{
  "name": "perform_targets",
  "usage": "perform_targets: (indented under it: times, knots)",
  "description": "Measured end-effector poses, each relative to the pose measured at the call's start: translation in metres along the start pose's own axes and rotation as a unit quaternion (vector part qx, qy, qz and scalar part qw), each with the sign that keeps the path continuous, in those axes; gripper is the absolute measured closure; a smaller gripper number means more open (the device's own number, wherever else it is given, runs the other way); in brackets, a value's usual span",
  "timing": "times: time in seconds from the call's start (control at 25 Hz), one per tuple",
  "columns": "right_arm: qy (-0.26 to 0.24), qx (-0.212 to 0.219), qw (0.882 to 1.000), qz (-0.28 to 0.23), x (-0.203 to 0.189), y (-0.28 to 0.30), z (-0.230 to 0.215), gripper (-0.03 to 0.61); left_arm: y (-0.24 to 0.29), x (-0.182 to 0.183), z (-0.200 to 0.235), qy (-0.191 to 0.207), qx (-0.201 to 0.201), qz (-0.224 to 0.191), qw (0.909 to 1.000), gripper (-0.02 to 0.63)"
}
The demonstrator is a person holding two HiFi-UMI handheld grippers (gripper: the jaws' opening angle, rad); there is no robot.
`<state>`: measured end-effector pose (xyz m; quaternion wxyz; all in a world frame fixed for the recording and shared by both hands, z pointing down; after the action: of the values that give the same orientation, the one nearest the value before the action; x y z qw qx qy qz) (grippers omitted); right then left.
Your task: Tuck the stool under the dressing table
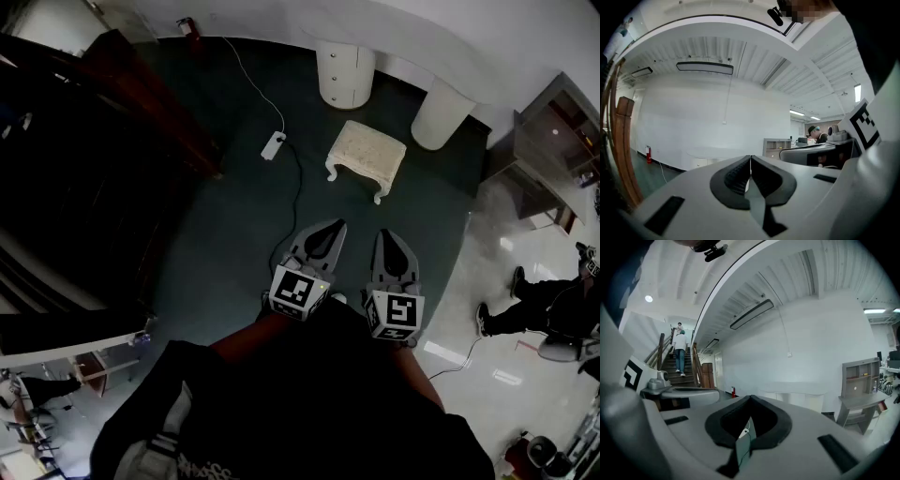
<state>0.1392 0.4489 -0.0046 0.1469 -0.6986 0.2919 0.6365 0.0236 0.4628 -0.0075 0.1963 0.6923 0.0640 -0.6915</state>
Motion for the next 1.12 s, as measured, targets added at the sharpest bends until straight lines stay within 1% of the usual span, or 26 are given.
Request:
perform_targets:
  times: [0.12, 0.2, 0.24, 0.44, 0.68, 0.84, 0.92, 1.0, 1.12]
  knots:
    - [0.039, 0.011, 0.999, -0.012, -0.001, -0.001, -0.009, 0.543, 0.005, -0.001, -0.009, -0.007, -0.002, -0.007, 1.0000, 0.597]
    - [0.071, 0.011, 0.997, -0.014, -0.005, 0.002, -0.017, 0.543, 0.006, -0.008, -0.004, -0.006, 0.005, -0.002, 1.0000, 0.597]
    - [0.076, 0.006, 0.997, -0.015, -0.006, 0.004, -0.020, 0.541, 0.006, -0.012, 0.000, -0.008, 0.008, 0.003, 0.9999, 0.597]
    - [0.073, -0.028, 0.997, -0.023, -0.008, 0.016, -0.037, 0.540, 0.017, -0.023, 0.018, -0.026, 0.011, 0.012, 0.9995, 0.597]
    - [0.059, -0.029, 0.998, 0.005, -0.013, 0.061, -0.051, 0.540, 0.063, -0.026, 0.051, -0.032, -0.002, 0.016, 0.9993, 0.597]
    - [0.039, -0.035, 0.998, 0.032, -0.017, 0.099, -0.060, 0.540, 0.098, -0.033, 0.080, -0.062, -0.014, 0.020, 0.9978, 0.597]
    - [0.031, -0.031, 0.998, 0.045, -0.016, 0.125, -0.063, 0.540, 0.115, -0.034, 0.100, -0.076, -0.018, 0.031, 0.9965, 0.597]
    - [0.029, -0.028, 0.998, 0.056, -0.011, 0.152, -0.067, 0.540, 0.133, -0.035, 0.117, -0.095, -0.023, 0.052, 0.9939, 0.597]
    - [0.032, -0.034, 0.996, 0.069, -0.003, 0.191, -0.076, 0.540, 0.164, -0.035, 0.144, -0.110, -0.029, 0.055, 0.9920, 0.597]
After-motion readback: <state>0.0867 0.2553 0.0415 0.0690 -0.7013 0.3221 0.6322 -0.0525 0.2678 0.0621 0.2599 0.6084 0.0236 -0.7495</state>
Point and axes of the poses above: the fingertips, and each gripper's own axes: y forward along the fingers, z to its left, x out of its top, the point moved 4 cm from there along -y, backward along the fingers, and after that the axes turned 2 degrees about x, right-handed, at the moved point
